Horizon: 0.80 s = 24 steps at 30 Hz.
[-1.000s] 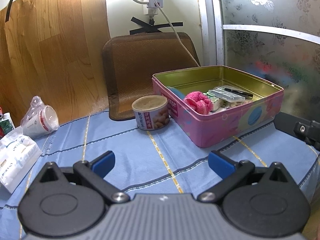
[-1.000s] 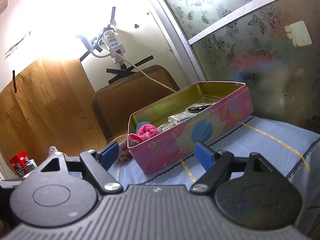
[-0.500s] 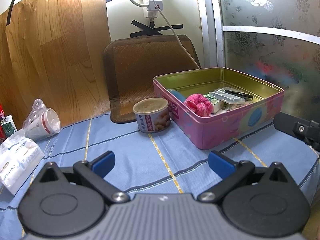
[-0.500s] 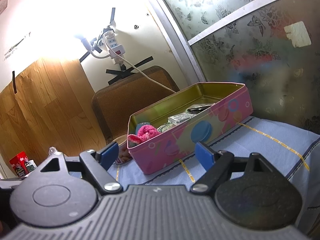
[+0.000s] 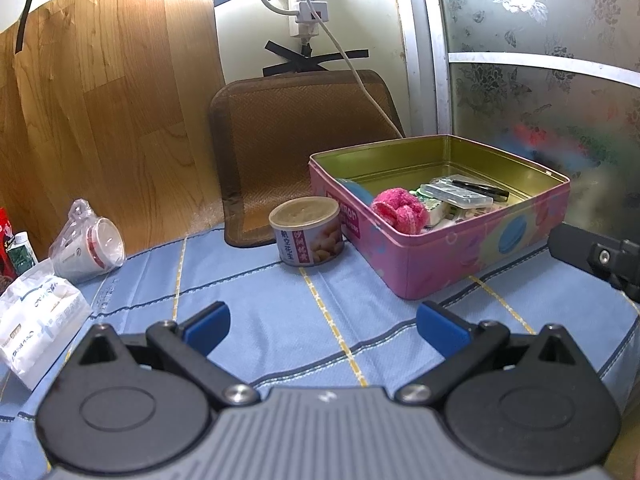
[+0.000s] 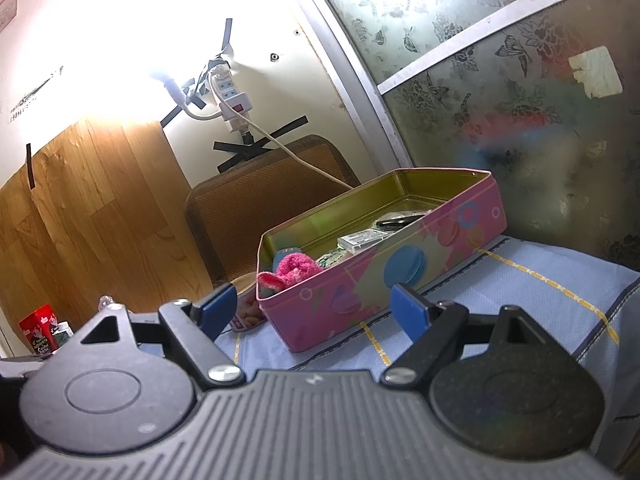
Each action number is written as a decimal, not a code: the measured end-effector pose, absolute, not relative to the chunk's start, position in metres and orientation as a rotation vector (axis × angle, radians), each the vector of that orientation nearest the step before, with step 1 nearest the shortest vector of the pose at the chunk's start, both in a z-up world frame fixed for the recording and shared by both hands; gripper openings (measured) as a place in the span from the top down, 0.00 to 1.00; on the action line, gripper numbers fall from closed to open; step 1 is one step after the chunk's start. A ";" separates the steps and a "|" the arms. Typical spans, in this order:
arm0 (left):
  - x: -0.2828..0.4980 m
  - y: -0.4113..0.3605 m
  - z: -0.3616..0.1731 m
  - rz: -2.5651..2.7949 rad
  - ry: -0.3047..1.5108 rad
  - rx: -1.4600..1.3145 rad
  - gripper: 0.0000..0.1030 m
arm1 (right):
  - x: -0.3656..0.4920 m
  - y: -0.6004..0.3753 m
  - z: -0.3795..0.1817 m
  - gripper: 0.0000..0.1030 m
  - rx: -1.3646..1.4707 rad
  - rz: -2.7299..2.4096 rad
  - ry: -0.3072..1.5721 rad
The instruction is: Organize soft objects
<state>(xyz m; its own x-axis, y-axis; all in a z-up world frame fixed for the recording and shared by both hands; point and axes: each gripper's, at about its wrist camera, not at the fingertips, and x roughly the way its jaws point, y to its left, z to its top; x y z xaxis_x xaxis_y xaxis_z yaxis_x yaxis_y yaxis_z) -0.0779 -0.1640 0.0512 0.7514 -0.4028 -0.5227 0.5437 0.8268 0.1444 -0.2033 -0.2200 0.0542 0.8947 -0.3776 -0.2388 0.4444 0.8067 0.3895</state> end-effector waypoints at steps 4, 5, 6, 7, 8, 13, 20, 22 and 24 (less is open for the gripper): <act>-0.077 -0.165 0.050 -0.526 0.506 0.300 0.00 | -0.203 -0.220 0.054 0.16 0.454 -0.444 0.153; -0.077 -0.165 0.050 -0.527 0.508 0.301 0.00 | -0.203 -0.220 0.054 0.16 0.455 -0.443 0.154; -0.078 -0.165 0.050 -0.530 0.509 0.301 0.00 | -0.203 -0.221 0.054 0.16 0.456 -0.443 0.154; -0.077 -0.165 0.050 -0.531 0.511 0.301 0.00 | -0.203 -0.221 0.054 0.16 0.457 -0.444 0.154; -0.078 -0.165 0.050 -0.533 0.514 0.300 0.00 | -0.203 -0.221 0.054 0.16 0.457 -0.444 0.154; -0.079 -0.167 0.050 -0.554 0.532 0.291 0.00 | -0.205 -0.222 0.055 0.16 0.455 -0.449 0.156; -0.091 -0.172 0.053 -0.584 0.496 0.302 0.00 | -0.211 -0.222 0.058 0.16 0.445 -0.473 0.144; -0.094 -0.172 0.055 -0.589 0.490 0.307 0.00 | -0.214 -0.221 0.059 0.16 0.443 -0.475 0.138; -0.096 -0.171 0.056 -0.593 0.492 0.304 0.00 | -0.215 -0.220 0.060 0.16 0.441 -0.477 0.131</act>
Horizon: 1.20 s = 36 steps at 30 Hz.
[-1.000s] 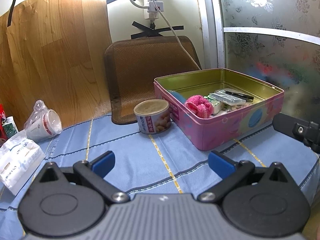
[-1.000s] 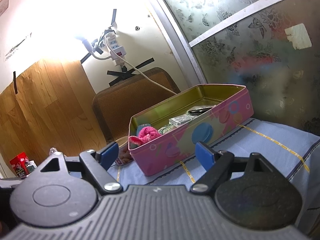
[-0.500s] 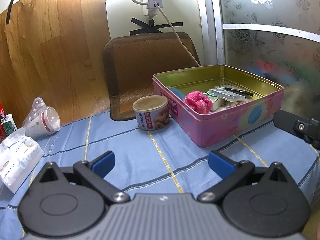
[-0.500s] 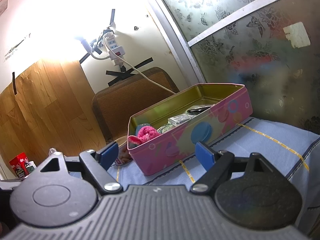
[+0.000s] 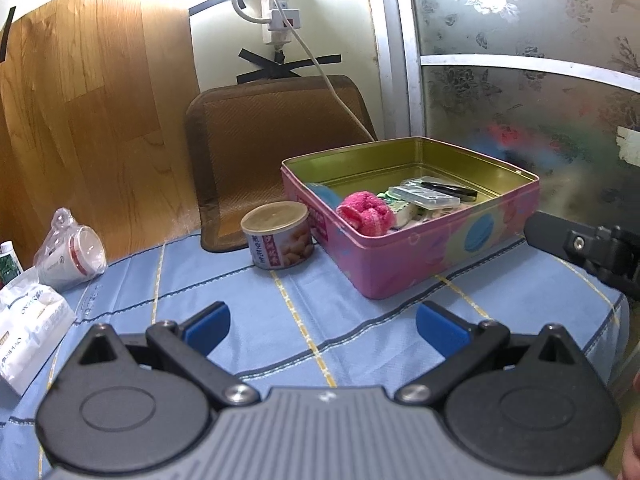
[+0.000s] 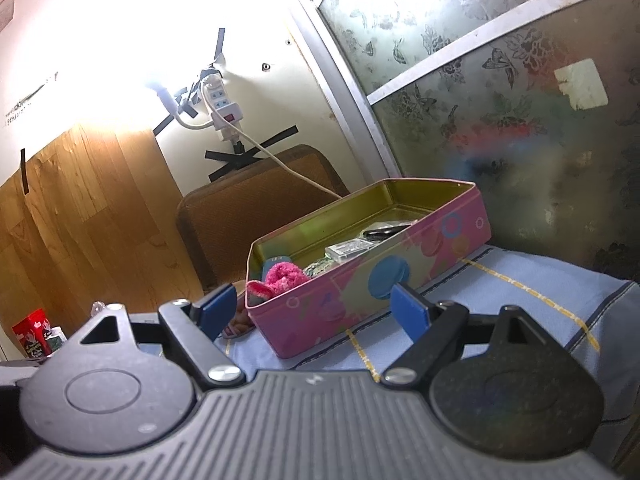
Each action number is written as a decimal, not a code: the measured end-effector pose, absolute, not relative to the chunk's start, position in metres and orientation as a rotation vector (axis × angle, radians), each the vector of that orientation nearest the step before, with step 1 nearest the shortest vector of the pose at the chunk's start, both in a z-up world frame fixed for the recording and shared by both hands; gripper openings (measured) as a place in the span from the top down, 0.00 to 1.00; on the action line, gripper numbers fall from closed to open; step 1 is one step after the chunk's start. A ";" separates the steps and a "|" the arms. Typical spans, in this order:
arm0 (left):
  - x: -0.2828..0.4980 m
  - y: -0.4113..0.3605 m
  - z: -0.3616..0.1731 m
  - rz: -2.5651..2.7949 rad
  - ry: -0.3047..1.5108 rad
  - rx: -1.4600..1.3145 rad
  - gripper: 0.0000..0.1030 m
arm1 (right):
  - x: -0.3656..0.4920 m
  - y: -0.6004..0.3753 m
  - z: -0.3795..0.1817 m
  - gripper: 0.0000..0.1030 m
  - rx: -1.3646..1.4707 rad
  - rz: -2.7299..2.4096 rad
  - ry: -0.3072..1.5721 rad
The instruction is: Organize soft objects
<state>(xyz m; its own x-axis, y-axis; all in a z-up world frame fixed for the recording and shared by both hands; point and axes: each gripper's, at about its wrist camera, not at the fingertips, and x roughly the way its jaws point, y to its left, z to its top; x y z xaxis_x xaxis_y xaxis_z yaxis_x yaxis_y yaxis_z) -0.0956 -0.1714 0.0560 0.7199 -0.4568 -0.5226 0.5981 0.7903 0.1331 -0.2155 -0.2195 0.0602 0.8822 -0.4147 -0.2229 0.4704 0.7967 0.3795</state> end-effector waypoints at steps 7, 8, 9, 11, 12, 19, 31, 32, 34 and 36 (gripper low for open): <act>-0.103 -0.169 0.062 -0.580 0.489 0.297 0.00 | -0.223 -0.216 0.064 0.16 0.442 -0.464 0.107; -0.106 -0.169 0.063 -0.576 0.484 0.299 0.00 | -0.225 -0.216 0.064 0.16 0.443 -0.461 0.104; -0.108 -0.169 0.064 -0.573 0.481 0.303 0.00 | -0.227 -0.216 0.065 0.16 0.445 -0.460 0.099; -0.113 -0.170 0.065 -0.572 0.480 0.313 0.00 | -0.231 -0.216 0.065 0.16 0.450 -0.455 0.091; -0.115 -0.170 0.067 -0.574 0.483 0.316 0.00 | -0.232 -0.216 0.066 0.16 0.450 -0.453 0.087; -0.115 -0.169 0.068 -0.562 0.487 0.319 0.00 | -0.234 -0.214 0.069 0.15 0.447 -0.448 0.054; -0.101 -0.174 0.054 -0.569 0.523 0.311 0.00 | -0.222 -0.214 0.059 0.15 0.423 -0.467 0.097; -0.100 -0.174 0.052 -0.568 0.527 0.314 0.00 | -0.221 -0.213 0.058 0.15 0.414 -0.472 0.098; -0.098 -0.174 0.050 -0.565 0.535 0.312 0.00 | -0.219 -0.210 0.056 0.15 0.402 -0.471 0.105; -0.095 -0.173 0.049 -0.561 0.538 0.308 0.00 | -0.215 -0.208 0.055 0.15 0.390 -0.465 0.117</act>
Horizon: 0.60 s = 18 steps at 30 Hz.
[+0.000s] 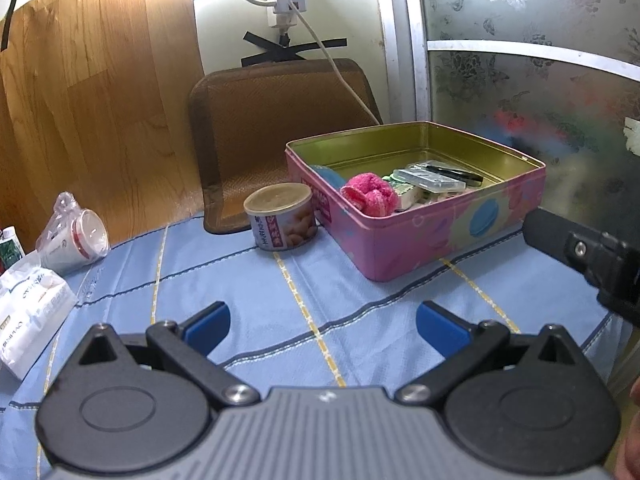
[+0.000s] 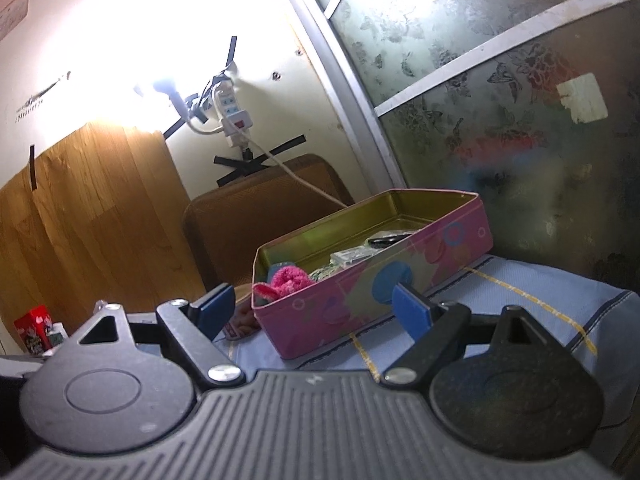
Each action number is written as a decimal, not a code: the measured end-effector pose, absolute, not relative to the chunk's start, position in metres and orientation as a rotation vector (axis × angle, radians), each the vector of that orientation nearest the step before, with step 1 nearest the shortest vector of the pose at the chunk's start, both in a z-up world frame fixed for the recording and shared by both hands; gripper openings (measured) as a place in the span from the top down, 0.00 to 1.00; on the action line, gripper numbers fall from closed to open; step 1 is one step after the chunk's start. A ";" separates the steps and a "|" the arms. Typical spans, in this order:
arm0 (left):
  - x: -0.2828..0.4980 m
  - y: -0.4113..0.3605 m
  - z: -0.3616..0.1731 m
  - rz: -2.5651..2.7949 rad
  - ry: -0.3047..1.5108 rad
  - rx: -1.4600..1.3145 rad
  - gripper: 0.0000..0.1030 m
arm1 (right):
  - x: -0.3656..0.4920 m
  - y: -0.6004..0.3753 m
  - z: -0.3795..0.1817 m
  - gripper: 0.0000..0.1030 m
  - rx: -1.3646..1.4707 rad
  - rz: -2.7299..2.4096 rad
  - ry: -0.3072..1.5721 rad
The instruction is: Organize soft objects
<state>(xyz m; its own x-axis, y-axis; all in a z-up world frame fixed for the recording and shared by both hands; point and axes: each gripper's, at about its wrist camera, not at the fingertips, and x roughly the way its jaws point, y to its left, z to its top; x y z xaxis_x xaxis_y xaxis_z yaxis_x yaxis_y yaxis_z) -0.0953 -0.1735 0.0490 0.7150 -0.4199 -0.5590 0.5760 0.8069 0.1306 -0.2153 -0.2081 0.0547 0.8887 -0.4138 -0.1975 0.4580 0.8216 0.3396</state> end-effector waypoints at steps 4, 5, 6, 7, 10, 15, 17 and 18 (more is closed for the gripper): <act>-0.093 -0.175 0.049 -0.563 0.538 0.303 0.00 | -0.214 -0.209 0.055 0.15 0.380 -0.467 0.119; -0.093 -0.175 0.048 -0.564 0.538 0.305 0.00 | -0.215 -0.209 0.055 0.15 0.380 -0.471 0.118; -0.093 -0.175 0.048 -0.566 0.539 0.307 0.00 | -0.215 -0.210 0.054 0.15 0.384 -0.475 0.117; -0.092 -0.176 0.047 -0.568 0.540 0.309 0.00 | -0.215 -0.211 0.054 0.15 0.389 -0.478 0.117; -0.092 -0.177 0.046 -0.570 0.545 0.312 0.00 | -0.215 -0.212 0.053 0.15 0.394 -0.485 0.119; -0.090 -0.176 0.046 -0.567 0.551 0.310 0.00 | -0.214 -0.210 0.052 0.15 0.387 -0.480 0.122; -0.090 -0.176 0.046 -0.566 0.551 0.311 0.00 | -0.214 -0.210 0.052 0.15 0.385 -0.479 0.122; -0.090 -0.177 0.046 -0.567 0.552 0.311 0.00 | -0.214 -0.210 0.052 0.15 0.385 -0.480 0.121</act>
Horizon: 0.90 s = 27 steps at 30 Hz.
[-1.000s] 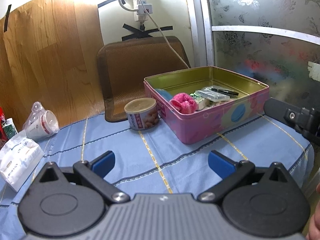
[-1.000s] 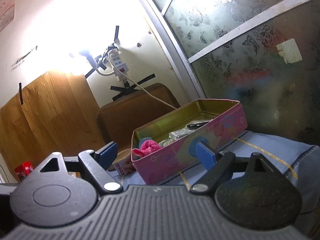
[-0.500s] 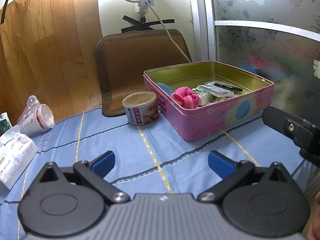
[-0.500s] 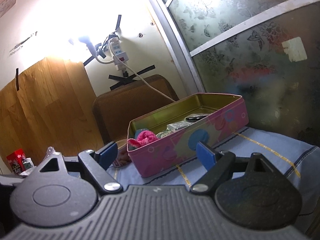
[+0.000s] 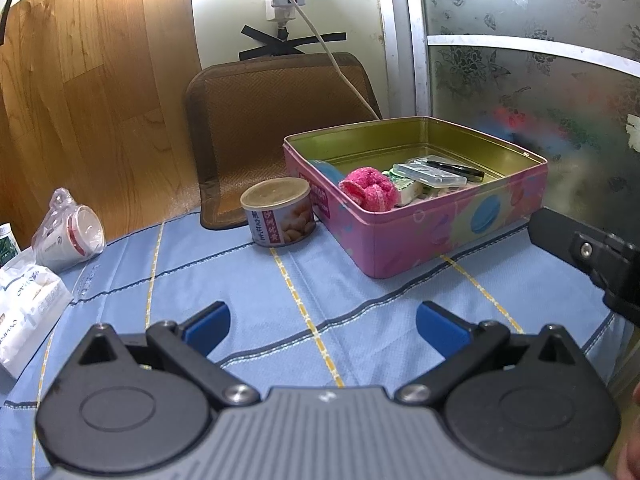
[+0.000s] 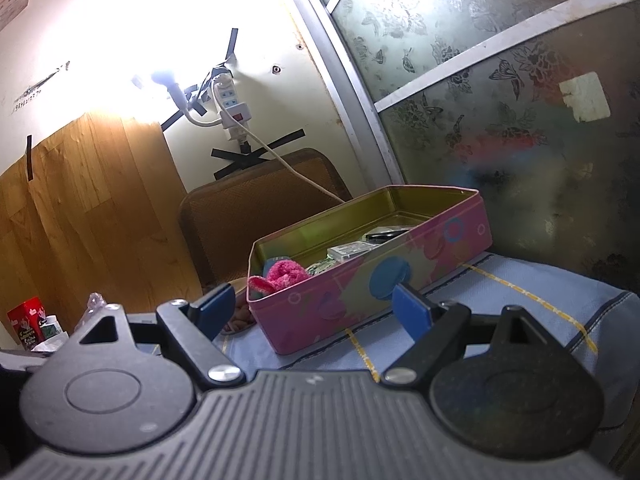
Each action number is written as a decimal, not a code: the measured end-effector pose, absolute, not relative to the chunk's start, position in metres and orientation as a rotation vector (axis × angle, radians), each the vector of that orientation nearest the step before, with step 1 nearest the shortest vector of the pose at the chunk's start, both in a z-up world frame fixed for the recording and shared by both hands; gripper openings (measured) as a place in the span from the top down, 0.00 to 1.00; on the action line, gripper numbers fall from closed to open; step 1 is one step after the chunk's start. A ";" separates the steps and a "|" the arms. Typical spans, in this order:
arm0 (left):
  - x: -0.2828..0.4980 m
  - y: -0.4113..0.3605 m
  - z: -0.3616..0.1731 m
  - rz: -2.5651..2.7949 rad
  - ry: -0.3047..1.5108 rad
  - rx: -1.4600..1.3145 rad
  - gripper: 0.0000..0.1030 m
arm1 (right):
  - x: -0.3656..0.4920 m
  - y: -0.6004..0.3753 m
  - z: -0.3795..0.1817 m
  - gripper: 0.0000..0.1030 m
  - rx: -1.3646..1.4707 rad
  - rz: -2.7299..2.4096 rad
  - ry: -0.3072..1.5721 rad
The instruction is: Organize soft objects
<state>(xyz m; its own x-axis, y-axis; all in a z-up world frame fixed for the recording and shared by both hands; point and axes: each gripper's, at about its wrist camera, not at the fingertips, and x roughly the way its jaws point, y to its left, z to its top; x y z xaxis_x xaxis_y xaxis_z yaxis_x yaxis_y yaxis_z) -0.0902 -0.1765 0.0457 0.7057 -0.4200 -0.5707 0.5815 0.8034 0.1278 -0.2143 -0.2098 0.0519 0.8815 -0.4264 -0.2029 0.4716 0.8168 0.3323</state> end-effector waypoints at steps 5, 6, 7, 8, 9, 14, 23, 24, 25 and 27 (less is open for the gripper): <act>-0.092 -0.178 0.045 -0.564 0.552 0.317 0.00 | -0.215 -0.212 0.052 0.15 0.390 -0.485 0.119; -0.092 -0.178 0.045 -0.565 0.552 0.317 0.00 | -0.216 -0.211 0.052 0.15 0.391 -0.485 0.118; -0.092 -0.178 0.045 -0.565 0.552 0.317 0.00 | -0.216 -0.211 0.052 0.15 0.391 -0.484 0.118; -0.092 -0.177 0.045 -0.566 0.553 0.318 0.00 | -0.216 -0.211 0.052 0.15 0.391 -0.484 0.117; -0.092 -0.178 0.045 -0.566 0.554 0.318 0.00 | -0.216 -0.211 0.052 0.15 0.390 -0.484 0.116; -0.094 -0.180 0.045 -0.566 0.555 0.322 0.00 | -0.219 -0.212 0.052 0.15 0.398 -0.486 0.110; -0.097 -0.181 0.046 -0.564 0.551 0.324 0.00 | -0.220 -0.211 0.052 0.15 0.400 -0.488 0.106; -0.097 -0.181 0.047 -0.564 0.550 0.325 0.00 | -0.220 -0.211 0.052 0.15 0.400 -0.488 0.106; -0.097 -0.181 0.047 -0.564 0.549 0.326 0.00 | -0.220 -0.211 0.052 0.15 0.399 -0.488 0.106; -0.097 -0.181 0.047 -0.564 0.548 0.326 0.00 | -0.220 -0.210 0.052 0.15 0.399 -0.488 0.105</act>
<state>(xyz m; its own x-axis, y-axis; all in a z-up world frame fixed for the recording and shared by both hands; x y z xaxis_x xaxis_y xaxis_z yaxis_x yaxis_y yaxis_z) -0.0974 -0.1809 0.0467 0.7089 -0.4142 -0.5709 0.5825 0.8002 0.1426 -0.2200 -0.2104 0.0520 0.8795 -0.4353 -0.1924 0.4759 0.8080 0.3472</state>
